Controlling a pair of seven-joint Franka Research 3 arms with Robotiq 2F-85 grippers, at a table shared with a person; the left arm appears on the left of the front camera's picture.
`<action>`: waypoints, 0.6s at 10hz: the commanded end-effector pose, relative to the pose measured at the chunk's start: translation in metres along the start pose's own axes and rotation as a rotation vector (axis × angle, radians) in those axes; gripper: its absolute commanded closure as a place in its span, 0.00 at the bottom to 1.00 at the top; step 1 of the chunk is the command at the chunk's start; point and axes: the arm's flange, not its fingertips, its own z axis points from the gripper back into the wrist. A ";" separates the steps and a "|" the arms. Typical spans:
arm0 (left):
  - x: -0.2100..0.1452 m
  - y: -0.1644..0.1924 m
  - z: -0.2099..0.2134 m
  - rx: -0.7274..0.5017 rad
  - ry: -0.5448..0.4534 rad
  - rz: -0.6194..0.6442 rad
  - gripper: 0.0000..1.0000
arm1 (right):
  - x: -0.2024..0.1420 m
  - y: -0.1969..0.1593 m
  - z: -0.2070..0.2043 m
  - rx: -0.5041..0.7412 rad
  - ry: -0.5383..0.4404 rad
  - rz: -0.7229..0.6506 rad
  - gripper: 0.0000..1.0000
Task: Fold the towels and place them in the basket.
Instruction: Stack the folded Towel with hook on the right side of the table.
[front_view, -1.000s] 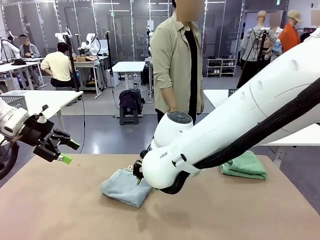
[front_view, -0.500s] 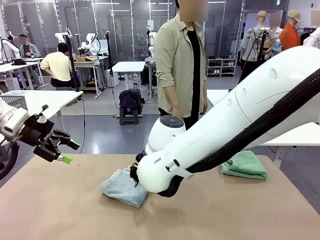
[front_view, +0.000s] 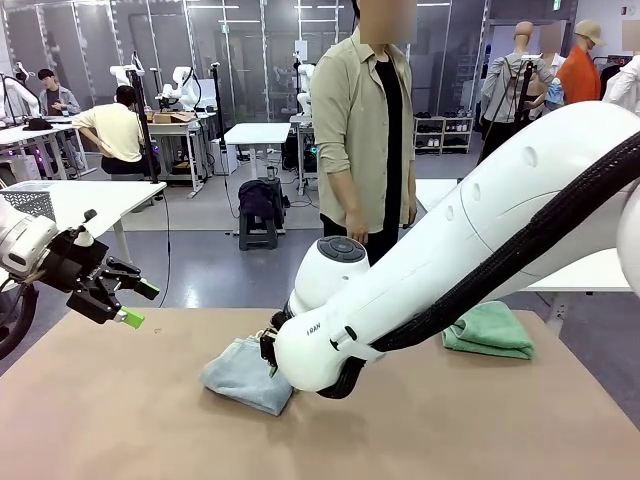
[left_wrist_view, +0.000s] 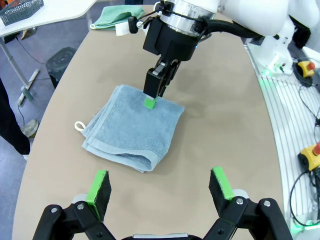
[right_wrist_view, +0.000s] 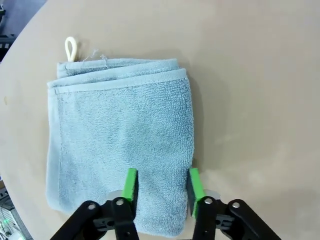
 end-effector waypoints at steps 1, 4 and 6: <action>0.001 0.000 0.001 -0.002 0.004 -0.004 0.00 | -0.004 0.004 -0.007 0.022 -0.049 -0.006 0.74; 0.001 0.000 0.001 -0.002 0.004 -0.004 0.00 | -0.003 0.003 -0.008 0.015 -0.055 -0.006 0.78; 0.001 0.000 0.001 -0.002 0.004 -0.004 0.00 | -0.003 0.002 -0.008 0.008 -0.047 -0.008 0.98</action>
